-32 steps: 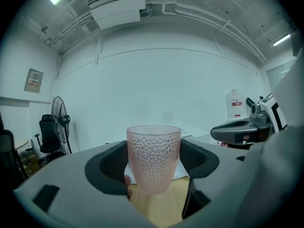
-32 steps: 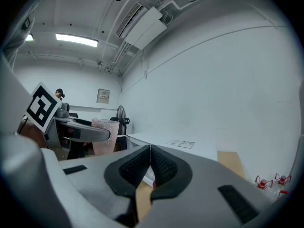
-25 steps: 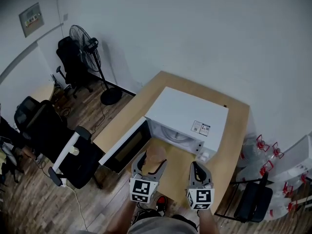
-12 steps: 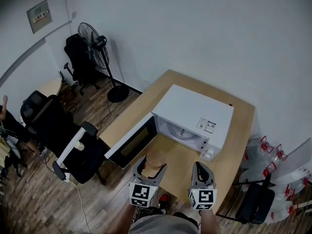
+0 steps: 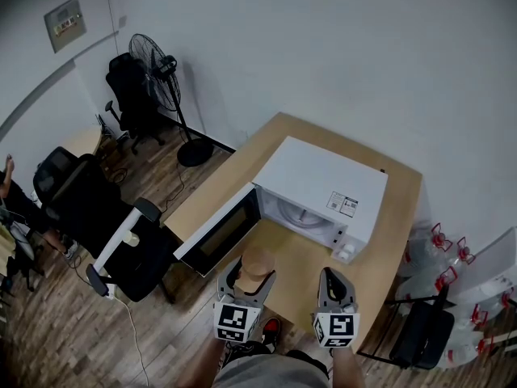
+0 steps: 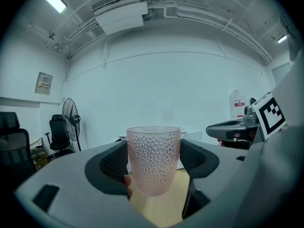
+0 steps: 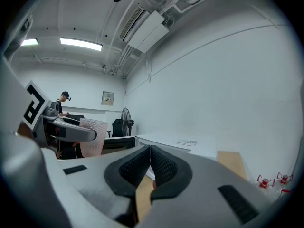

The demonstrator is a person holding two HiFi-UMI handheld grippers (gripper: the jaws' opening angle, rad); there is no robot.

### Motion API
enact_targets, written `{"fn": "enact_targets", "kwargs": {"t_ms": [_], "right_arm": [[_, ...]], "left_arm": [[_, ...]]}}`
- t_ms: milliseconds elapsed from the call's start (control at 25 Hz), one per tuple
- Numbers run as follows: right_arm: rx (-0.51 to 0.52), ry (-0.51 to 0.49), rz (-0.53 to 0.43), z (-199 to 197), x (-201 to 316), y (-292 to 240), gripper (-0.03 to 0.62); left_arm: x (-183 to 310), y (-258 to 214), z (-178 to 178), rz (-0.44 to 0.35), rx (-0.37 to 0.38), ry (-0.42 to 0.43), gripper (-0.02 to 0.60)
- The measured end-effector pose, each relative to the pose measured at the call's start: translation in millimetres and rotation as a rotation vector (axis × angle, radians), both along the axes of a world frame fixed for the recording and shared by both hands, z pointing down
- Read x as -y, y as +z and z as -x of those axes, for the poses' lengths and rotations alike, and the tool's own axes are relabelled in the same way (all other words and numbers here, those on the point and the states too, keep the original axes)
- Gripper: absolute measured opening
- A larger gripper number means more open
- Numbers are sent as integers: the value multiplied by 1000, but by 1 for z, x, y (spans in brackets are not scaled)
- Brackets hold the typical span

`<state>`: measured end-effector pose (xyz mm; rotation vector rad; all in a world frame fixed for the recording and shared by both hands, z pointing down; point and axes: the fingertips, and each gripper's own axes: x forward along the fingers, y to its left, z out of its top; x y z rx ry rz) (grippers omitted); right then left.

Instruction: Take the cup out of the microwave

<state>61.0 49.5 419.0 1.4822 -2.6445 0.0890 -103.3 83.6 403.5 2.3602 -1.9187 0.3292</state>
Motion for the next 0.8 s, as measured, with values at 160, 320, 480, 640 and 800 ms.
{"fn": "enact_targets", "kwargs": {"t_ms": [160, 320, 480, 640, 800], "right_arm": [[-3, -1, 5, 0, -1, 2, 18], [-12, -6, 3, 2, -1, 1, 18], [-10, -1, 4, 2, 0, 2, 18], [-12, -1, 4, 1, 2, 2, 18], [-12, -2, 5, 1, 2, 3, 18]], "left_arm": [[-1, 2, -1, 6, -2, 1, 356], [1, 4, 0, 6, 4, 4, 356], [2, 7, 0, 13, 2, 6, 356], [3, 5, -1, 7, 0, 7, 356], [4, 3, -1, 2, 2, 6, 356]]}}
